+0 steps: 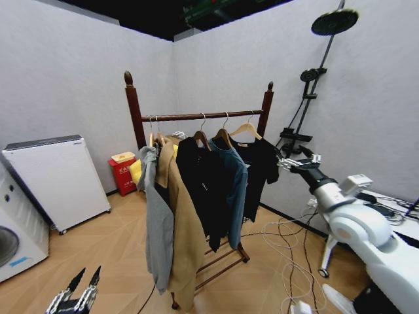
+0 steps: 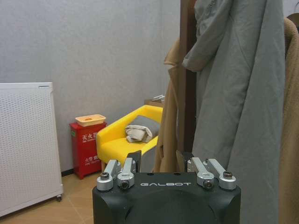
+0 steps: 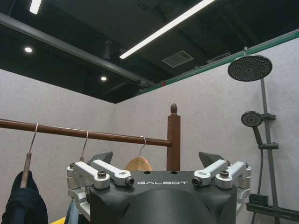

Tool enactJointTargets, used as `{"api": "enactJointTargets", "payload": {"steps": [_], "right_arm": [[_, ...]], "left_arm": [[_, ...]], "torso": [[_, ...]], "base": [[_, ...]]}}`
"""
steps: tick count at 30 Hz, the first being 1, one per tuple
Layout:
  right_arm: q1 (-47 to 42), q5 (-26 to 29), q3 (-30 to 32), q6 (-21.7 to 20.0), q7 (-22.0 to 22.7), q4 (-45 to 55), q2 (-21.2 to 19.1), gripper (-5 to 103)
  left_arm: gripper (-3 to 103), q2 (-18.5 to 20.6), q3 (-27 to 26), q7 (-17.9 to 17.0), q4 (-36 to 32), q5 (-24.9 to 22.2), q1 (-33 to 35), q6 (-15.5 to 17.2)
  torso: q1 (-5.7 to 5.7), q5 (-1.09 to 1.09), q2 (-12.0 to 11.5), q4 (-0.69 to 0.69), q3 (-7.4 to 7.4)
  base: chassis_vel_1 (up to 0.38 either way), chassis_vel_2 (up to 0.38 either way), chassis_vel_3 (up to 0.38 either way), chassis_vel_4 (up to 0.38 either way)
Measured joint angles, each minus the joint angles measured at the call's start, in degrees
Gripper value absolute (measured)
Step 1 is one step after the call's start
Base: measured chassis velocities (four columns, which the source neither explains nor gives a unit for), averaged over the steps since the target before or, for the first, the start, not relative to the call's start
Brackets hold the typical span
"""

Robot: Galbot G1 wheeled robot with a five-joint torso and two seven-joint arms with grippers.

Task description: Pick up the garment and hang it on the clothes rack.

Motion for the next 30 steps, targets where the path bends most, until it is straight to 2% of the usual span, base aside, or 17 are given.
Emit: {"api": "enactJointTargets", "payload": {"steps": [3, 5, 6, 8, 9, 10, 12, 13, 15, 16, 18, 19, 21, 23, 26, 30], "right_arm": [[-0.9, 0.5, 0.7, -0.8, 0.2, 2.0, 0.6, 100], [-6.8, -0.3, 4.0, -0.5, -0.6, 5.3, 3.7, 100], [-6.8, -0.3, 4.0, -0.5, -0.6, 5.3, 3.7, 100], [-19.3, -6.6, 8.2, 2.4, -1.9, 8.7, 11.2, 100], [-19.3, -6.6, 8.2, 2.4, -1.9, 8.7, 11.2, 100], [-22.9, -9.2, 9.0, 3.9, -2.6, 9.1, 13.5, 100], [-33.8, -17.5, 11.4, 10.6, -5.4, 8.9, 19.9, 100], [-33.8, -17.5, 11.4, 10.6, -5.4, 8.9, 19.9, 100], [-39.4, -19.4, 13.7, 14.2, -6.2, 8.3, 24.0, 100], [-39.4, -19.4, 13.7, 14.2, -6.2, 8.3, 24.0, 100], [-41.4, -19.7, 15.9, 15.6, -5.9, 7.7, 27.4, 100], [-41.4, -19.7, 15.9, 15.6, -5.9, 7.7, 27.4, 100], [-44.0, -21.4, 14.9, 17.4, -5.1, 7.7, 31.2, 100], [-45.1, -22.4, 13.9, 18.2, -4.8, 7.6, 32.6, 100], [-48.9, -28.4, 8.5, 23.1, -3.2, 6.4, 37.3, 100], [-50.9, -31.7, 5.9, 25.1, -1.4, 5.8, 39.0, 100]], "left_arm": [[46, 0.0, 0.0, 0.0, 0.0, 0.0, 0.0, 0.0], [46, 0.0, 0.0, 0.0, 0.0, 0.0, 0.0, 0.0], [46, 0.0, 0.0, 0.0, 0.0, 0.0, 0.0, 0.0], [46, 0.0, 0.0, 0.0, 0.0, 0.0, 0.0, 0.0], [46, 0.0, 0.0, 0.0, 0.0, 0.0, 0.0, 0.0], [46, 0.0, 0.0, 0.0, 0.0, 0.0, 0.0, 0.0], [46, 0.0, 0.0, 0.0, 0.0, 0.0, 0.0, 0.0], [46, 0.0, 0.0, 0.0, 0.0, 0.0, 0.0, 0.0], [46, 0.0, 0.0, 0.0, 0.0, 0.0, 0.0, 0.0], [46, 0.0, 0.0, 0.0, 0.0, 0.0, 0.0, 0.0], [46, 0.0, 0.0, 0.0, 0.0, 0.0, 0.0, 0.0], [46, 0.0, 0.0, 0.0, 0.0, 0.0, 0.0, 0.0], [46, 0.0, 0.0, 0.0, 0.0, 0.0, 0.0, 0.0], [46, 0.0, 0.0, 0.0, 0.0, 0.0, 0.0, 0.0], [46, 0.0, 0.0, 0.0, 0.0, 0.0, 0.0, 0.0], [46, 0.0, 0.0, 0.0, 0.0, 0.0, 0.0, 0.0]], "torso": [[0.01, -0.01, 0.0, 0.02, 0.00], [0.02, -0.02, 0.0, 0.03, 0.01], [0.02, -0.02, 0.0, 0.03, 0.01], [0.03, 0.02, 0.0, -0.02, 0.01], [0.03, 0.02, 0.0, -0.02, 0.01], [0.02, 0.04, 0.0, -0.04, 0.01], [0.01, 0.01, 0.0, -0.08, -0.01], [0.01, 0.01, 0.0, -0.08, -0.01], [0.00, 0.01, 0.0, -0.09, 0.00], [0.00, 0.01, 0.0, -0.09, 0.00], [0.00, -0.01, 0.0, 0.01, -0.01], [0.00, -0.01, 0.0, 0.01, -0.01], [0.00, -0.02, 0.0, 0.01, 0.00], [0.01, -0.01, 0.0, -0.01, 0.00], [0.01, 0.01, 0.0, -0.03, 0.00], [0.01, 0.00, 0.0, -0.04, 0.00]], "base": [[-0.071, -0.098, -0.093, -0.079], [-0.091, -0.092, -0.084, -0.091], [-0.091, -0.100, -0.073, -0.091], [-0.135, -0.116, -0.120, -0.114], [-0.122, -0.116, -0.121, -0.132], [-0.122, -0.128, -0.121, -0.132], [-0.139, -0.135, -0.169, -0.144], [-0.123, -0.142, -0.169, -0.149], [-0.117, -0.197, -0.121, -0.139], [-0.111, -0.197, -0.128, -0.130], [-0.103, -0.137, -0.122, -0.127], [-0.102, -0.117, -0.122, -0.127], [-0.114, -0.108, -0.104, -0.100], [-0.134, -0.109, -0.093, -0.088], [-0.149, -0.109, -0.127, -0.147], [-0.139, -0.128, -0.141, -0.142]]}}
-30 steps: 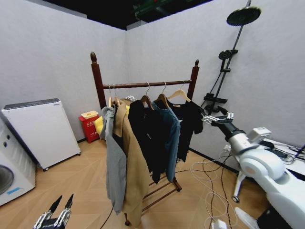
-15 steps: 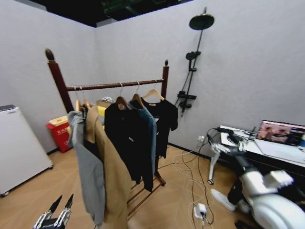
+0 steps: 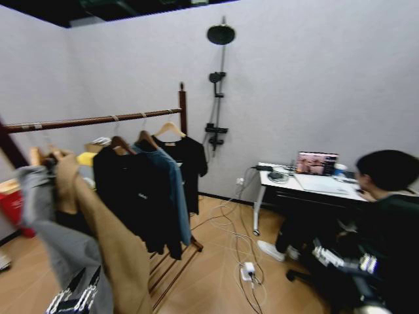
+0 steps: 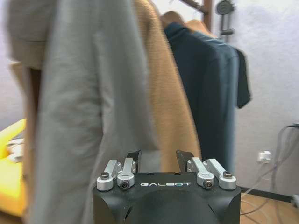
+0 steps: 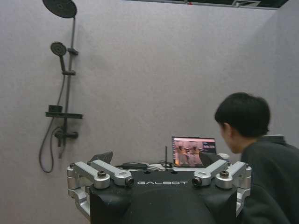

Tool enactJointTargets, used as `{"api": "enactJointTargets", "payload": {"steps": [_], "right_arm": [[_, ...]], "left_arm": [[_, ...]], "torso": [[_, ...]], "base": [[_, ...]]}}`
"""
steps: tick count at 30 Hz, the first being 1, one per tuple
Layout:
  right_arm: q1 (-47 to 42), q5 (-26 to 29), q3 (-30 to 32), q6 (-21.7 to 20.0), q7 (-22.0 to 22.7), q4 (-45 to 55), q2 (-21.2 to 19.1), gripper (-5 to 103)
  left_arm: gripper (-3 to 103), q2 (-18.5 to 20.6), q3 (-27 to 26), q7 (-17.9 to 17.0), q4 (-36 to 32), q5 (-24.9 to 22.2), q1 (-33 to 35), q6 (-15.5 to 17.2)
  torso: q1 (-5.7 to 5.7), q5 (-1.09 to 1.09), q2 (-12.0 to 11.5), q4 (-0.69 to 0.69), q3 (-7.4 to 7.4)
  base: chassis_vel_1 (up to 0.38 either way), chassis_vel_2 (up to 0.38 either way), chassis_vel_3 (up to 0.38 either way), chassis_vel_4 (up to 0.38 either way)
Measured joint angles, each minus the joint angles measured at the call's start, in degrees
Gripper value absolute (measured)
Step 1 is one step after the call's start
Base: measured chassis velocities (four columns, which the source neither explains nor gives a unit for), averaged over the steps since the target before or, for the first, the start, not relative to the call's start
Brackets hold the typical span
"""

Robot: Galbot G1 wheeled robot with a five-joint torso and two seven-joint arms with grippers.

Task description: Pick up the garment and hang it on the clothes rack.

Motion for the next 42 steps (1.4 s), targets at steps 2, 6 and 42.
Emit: {"api": "enactJointTargets", "payload": {"steps": [2, 6, 42], "right_arm": [[-1.3, -1.2, -1.4, 0.8, 0.8, -0.1, 1.1, 100], [-1.9, -2.3, -2.7, 1.3, 1.0, -0.1, 2.1, 100], [-2.5, -6.2, -9.2, 1.1, 3.4, 2.3, 2.8, 100]], "left_arm": [[46, 0.0, 0.0, 0.0, 0.0, 0.0, 0.0, 0.0], [46, 0.0, 0.0, 0.0, 0.0, 0.0, 0.0, 0.0], [46, 0.0, 0.0, 0.0, 0.0, 0.0, 0.0, 0.0]], "torso": [[0.00, -0.01, 0.0, 0.03, 0.00], [0.00, 0.00, 0.0, 0.03, 0.00], [0.01, 0.01, 0.0, 0.03, 0.01]], "base": [[-0.103, -0.119, -0.135, -0.117], [-0.120, -0.124, -0.127, -0.106], [-0.090, -0.092, -0.087, -0.089]]}}
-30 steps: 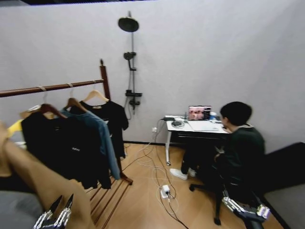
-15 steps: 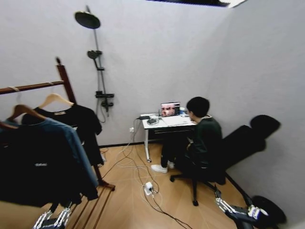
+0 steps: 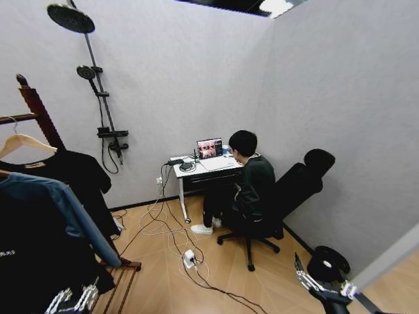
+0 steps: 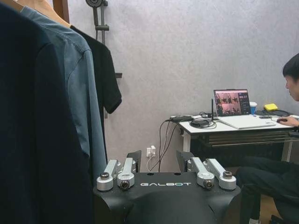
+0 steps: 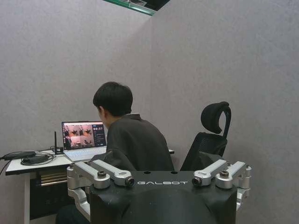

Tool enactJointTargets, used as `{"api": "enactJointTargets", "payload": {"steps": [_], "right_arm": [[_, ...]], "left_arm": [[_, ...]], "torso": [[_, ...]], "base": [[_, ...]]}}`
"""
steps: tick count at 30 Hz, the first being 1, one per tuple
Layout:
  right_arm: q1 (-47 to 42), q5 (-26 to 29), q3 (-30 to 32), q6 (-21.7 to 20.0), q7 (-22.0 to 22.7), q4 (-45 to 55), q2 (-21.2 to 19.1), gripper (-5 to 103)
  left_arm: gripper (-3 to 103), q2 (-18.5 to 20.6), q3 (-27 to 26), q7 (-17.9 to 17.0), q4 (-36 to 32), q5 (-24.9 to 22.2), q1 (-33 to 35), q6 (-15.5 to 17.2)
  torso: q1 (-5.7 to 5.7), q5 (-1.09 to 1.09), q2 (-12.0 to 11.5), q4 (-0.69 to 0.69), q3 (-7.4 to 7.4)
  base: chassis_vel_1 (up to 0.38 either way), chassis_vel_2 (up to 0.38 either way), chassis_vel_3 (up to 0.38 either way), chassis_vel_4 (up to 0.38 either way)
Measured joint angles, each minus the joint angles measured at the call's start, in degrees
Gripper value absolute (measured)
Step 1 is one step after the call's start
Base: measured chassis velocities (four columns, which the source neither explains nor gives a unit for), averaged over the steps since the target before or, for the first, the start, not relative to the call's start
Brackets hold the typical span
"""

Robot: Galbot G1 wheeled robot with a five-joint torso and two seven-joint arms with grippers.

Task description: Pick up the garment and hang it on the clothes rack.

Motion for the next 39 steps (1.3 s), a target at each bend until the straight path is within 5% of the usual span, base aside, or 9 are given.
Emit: {"api": "enactJointTargets", "payload": {"steps": [16, 31, 39], "right_arm": [[0.0, 0.1, 0.1, 0.0, 0.0, 0.0, 0.0, 100], [0.0, 0.1, 0.1, -0.1, 0.0, 0.0, 0.0, 100], [0.0, 0.1, 0.1, -0.1, 0.0, 0.0, 0.0, 100]], "left_arm": [[46, 0.0, 0.0, 0.0, 0.0, 0.0, 0.0, 0.0], [46, 0.0, 0.0, 0.0, 0.0, 0.0, 0.0, 0.0], [46, 0.0, 0.0, -0.1, 0.0, 0.0, 0.0, 0.0]], "torso": [[0.02, -0.02, 0.0, 0.00, 0.00], [-0.01, 0.02, 0.0, 0.00, -0.01], [-1.05, -0.02, -2.0, -0.05, -1.06]], "base": [[0.062, -0.074, -0.070, 0.076], [0.275, -0.268, -0.270, 0.265], [0.175, -0.123, -0.203, 0.227]]}}
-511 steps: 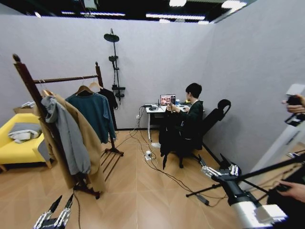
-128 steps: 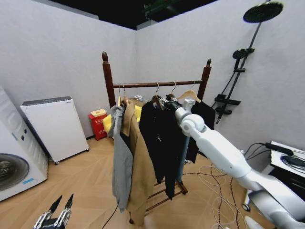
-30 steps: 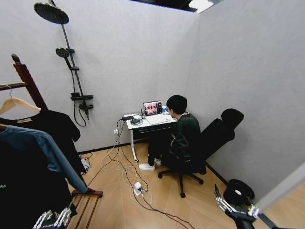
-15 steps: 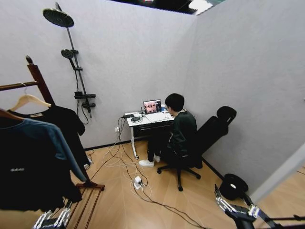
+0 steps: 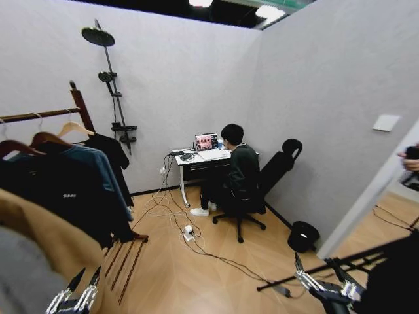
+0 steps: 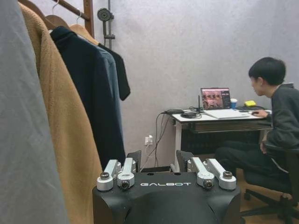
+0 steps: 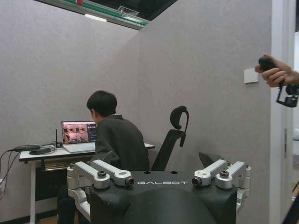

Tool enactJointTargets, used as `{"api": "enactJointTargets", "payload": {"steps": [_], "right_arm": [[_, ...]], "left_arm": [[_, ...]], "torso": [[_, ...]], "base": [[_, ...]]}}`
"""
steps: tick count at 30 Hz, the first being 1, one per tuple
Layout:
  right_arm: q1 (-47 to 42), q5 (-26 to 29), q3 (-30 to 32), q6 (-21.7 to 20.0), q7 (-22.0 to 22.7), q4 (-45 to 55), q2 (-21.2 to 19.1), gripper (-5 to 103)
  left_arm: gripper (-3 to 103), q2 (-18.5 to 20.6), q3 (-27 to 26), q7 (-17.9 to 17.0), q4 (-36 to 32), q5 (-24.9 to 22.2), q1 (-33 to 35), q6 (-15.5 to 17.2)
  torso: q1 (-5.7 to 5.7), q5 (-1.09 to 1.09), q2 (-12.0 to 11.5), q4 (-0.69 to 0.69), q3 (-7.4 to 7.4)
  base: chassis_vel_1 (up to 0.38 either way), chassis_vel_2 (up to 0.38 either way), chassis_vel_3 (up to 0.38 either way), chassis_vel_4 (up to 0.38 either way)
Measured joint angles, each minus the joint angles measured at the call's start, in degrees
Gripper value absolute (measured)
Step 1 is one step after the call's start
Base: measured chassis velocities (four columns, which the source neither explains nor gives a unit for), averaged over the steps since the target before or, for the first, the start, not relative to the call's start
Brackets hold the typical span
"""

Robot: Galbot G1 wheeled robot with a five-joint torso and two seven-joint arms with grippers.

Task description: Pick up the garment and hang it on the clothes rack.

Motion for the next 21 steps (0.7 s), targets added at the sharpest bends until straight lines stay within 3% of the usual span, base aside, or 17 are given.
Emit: {"api": "enactJointTargets", "payload": {"steps": [6, 7, 10, 13, 21], "right_arm": [[0.0, 0.0, 0.0, 0.0, 0.0, 0.0, 0.0, 100], [0.0, 0.0, 0.0, 0.0, 0.0, 0.0, 0.0, 100], [0.0, 0.0, 0.0, 0.0, 0.0, 0.0, 0.0, 100], [0.0, 0.0, 0.0, 0.0, 0.0, 0.0, 0.0, 100], [0.0, 0.0, 0.0, 0.0, 0.0, 0.0, 0.0, 100]], "left_arm": [[46, 0.0, 0.0, 0.1, 0.0, 0.0, 0.0, 0.0], [46, 0.0, 0.0, 0.1, 0.0, 0.0, 0.0, 0.0], [46, 0.0, 0.0, 0.1, 0.0, 0.0, 0.0, 0.0], [46, 0.0, 0.0, 0.1, 0.0, 0.0, 0.0, 0.0], [46, 0.0, 0.0, 0.0, 0.0, 0.0, 0.0, 0.0]], "torso": [[-0.75, 0.07, -1.8, -0.01, -0.85], [-1.00, 0.00, -2.4, 0.07, -1.15], [-1.36, 0.03, -3.1, 0.11, -1.50], [-1.60, 0.02, -3.5, 0.03, -1.74], [-1.73, 0.02, -3.6, 0.04, -1.85]], "base": [[-0.001, 0.034, 0.012, 0.044], [0.008, 0.084, 0.189, -0.056], [0.022, 0.120, 0.195, 0.048], [0.065, 0.089, 0.136, 0.083], [0.138, 0.092, 0.069, 0.102]]}}
